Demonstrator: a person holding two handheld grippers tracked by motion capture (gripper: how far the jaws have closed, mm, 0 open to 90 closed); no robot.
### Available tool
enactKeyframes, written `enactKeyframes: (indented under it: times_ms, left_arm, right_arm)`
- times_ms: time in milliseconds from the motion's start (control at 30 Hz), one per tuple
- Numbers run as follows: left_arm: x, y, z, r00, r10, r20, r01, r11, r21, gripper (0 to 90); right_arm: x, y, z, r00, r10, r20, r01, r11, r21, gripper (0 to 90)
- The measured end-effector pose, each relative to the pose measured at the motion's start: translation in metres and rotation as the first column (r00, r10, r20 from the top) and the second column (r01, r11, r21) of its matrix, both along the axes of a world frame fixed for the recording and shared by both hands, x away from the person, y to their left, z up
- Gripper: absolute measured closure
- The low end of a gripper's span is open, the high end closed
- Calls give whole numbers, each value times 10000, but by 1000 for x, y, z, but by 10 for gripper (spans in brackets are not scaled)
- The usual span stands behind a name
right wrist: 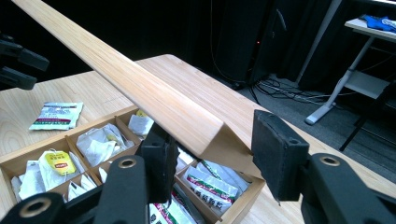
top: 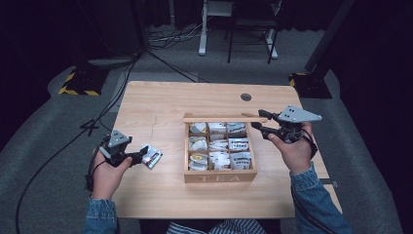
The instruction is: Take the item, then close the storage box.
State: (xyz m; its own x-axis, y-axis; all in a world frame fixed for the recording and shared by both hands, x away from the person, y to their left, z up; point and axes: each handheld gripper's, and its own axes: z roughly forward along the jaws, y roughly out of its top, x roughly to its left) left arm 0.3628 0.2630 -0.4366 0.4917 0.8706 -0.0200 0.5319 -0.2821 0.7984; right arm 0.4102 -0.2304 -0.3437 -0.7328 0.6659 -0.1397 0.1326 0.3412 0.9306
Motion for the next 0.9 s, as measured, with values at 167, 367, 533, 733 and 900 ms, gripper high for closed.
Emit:
enactKeyframes:
  times_ms: [167,367,533,733,900]
  left_arm:
    - [-6,-15,7,9985,-535,-73,537,9981,303,260]
    - [-13,-34,5,9921,-1230,-258,1243,9908,545,260]
    - [-21,-45,-9,9828,-1716,-686,1752,9832,508,260]
    - [-25,-53,-29,9729,-1878,-1347,1977,9782,639,263]
    - [-25,-60,-37,9648,-1943,-1774,2119,9735,860,264]
  right_arm:
    - [-1,0,-1,10000,-19,-32,19,10000,-60,523]
    - [-1,0,-1,10000,-14,-71,13,9999,-124,521]
    - [-3,0,1,9998,26,-174,-33,9992,-391,514]
    - [-6,-2,4,9987,82,-494,-109,9984,-561,513]
    - [-9,-3,6,9956,176,-917,-262,9953,-936,514]
